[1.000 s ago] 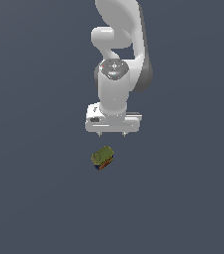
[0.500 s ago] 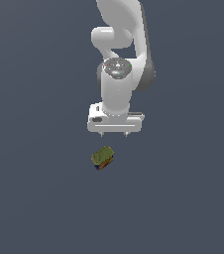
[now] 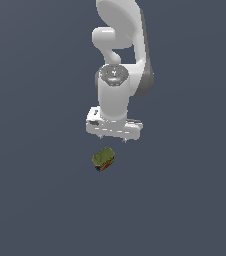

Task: Pick up the object and move it to a goal position.

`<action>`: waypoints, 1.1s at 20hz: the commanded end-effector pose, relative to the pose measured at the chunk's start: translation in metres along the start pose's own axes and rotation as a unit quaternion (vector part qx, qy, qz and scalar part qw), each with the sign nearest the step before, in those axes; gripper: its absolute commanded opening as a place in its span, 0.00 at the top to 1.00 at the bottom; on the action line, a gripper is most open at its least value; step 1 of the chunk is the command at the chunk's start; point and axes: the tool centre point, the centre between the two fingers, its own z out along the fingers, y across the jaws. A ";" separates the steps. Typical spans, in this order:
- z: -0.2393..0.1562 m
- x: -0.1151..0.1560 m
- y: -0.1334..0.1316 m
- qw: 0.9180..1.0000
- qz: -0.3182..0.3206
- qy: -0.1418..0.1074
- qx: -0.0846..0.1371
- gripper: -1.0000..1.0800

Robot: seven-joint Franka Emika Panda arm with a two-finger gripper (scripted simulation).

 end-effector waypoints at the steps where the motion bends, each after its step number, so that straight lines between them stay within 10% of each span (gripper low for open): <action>1: 0.004 0.004 0.003 0.999 0.033 0.000 0.002 0.04; 9: 0.021 0.021 0.014 0.987 0.159 0.000 0.006 0.04; 22: 0.044 0.043 0.031 0.946 0.325 0.003 0.008 0.04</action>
